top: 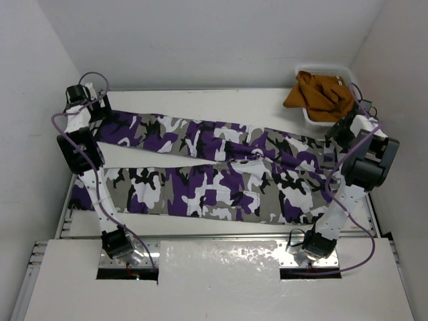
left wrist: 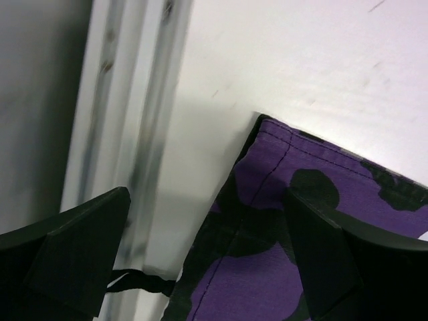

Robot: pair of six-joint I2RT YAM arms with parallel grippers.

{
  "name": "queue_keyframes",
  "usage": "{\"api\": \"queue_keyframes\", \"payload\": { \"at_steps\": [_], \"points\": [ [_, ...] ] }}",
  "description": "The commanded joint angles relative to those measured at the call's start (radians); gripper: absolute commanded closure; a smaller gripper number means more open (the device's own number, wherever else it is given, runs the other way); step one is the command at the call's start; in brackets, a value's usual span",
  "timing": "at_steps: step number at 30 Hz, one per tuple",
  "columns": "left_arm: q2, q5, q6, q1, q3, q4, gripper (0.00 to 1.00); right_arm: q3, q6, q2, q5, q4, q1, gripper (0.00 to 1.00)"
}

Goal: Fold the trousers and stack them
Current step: Fold the trousers

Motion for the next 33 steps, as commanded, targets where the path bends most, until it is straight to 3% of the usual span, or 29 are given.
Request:
{"api": "queue_keyframes", "payload": {
  "at_steps": [1,4,7,8,9,11,15,19,23,26,28,30,33],
  "points": [
    [0.044,0.048,0.018,-0.026,0.049,0.065,0.05,-0.009,0.023,0.112,0.031,0.141,0.049,0.35],
    [0.041,0.091,0.027,-0.029,0.031,0.048,0.16,-0.027,0.018,0.109,0.025,0.155,0.055,0.45],
    [0.023,0.136,0.048,-0.029,-0.003,0.039,0.44,-0.059,0.020,0.095,-0.006,0.190,0.061,0.60],
    [0.019,0.159,0.053,-0.029,-0.015,0.031,0.59,-0.066,0.021,0.092,-0.018,0.196,0.063,0.63],
    [0.013,0.163,0.059,-0.029,-0.020,0.028,0.69,-0.072,0.027,0.089,-0.021,0.202,0.067,0.67],
    [-0.001,0.156,0.056,-0.027,-0.026,0.028,1.00,-0.096,0.046,0.087,-0.033,0.210,0.067,0.78],
    [-0.042,0.151,0.068,-0.021,-0.031,0.026,1.00,-0.173,0.072,0.044,-0.029,0.273,0.067,1.00],
    [-0.115,0.137,0.125,-0.012,-0.058,0.017,1.00,-0.251,0.078,-0.046,-0.049,0.383,0.066,1.00],
    [-0.183,0.104,0.185,-0.012,-0.149,-0.004,1.00,-0.338,0.078,-0.145,-0.072,0.492,0.067,0.87],
    [-0.234,0.064,0.214,-0.011,-0.230,0.011,1.00,-0.487,0.122,-0.248,-0.099,0.752,0.067,0.77],
    [-0.244,0.053,0.217,-0.012,-0.245,0.011,1.00,-0.529,0.139,-0.268,-0.107,0.849,0.075,0.63],
    [-0.243,0.053,0.216,-0.012,-0.238,0.003,1.00,-0.499,0.113,-0.259,-0.096,0.808,0.093,0.52],
    [-0.238,0.051,0.211,-0.014,-0.224,-0.003,1.00,-0.402,0.052,-0.226,-0.020,0.625,0.127,0.44]
  ]
}}
